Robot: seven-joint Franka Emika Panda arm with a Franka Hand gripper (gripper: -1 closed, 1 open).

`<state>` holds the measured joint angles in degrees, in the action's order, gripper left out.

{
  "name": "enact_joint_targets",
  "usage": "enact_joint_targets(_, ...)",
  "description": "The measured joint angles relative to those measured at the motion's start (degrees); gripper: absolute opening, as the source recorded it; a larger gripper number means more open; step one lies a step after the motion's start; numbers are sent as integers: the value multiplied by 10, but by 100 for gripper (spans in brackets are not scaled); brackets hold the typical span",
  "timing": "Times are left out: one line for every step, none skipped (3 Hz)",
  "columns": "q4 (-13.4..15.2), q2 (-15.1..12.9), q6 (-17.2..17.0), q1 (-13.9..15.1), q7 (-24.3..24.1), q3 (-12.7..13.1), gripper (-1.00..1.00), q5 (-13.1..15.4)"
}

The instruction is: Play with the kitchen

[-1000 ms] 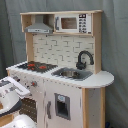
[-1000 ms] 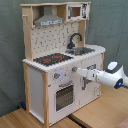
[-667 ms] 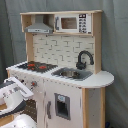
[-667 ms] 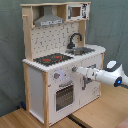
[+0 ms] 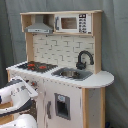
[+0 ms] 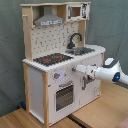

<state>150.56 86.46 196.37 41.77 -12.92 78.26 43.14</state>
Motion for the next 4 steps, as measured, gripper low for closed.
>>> enact_joint_targets(-19,0,30,43,18,0,100,-15)
enact_joint_targets(-57,0,29,78,25,21,100,-23)
enact_joint_targets(-65,0,29,80,28,19,100,-26)
enact_joint_targets(-65,0,29,80,29,19,-100,-26)
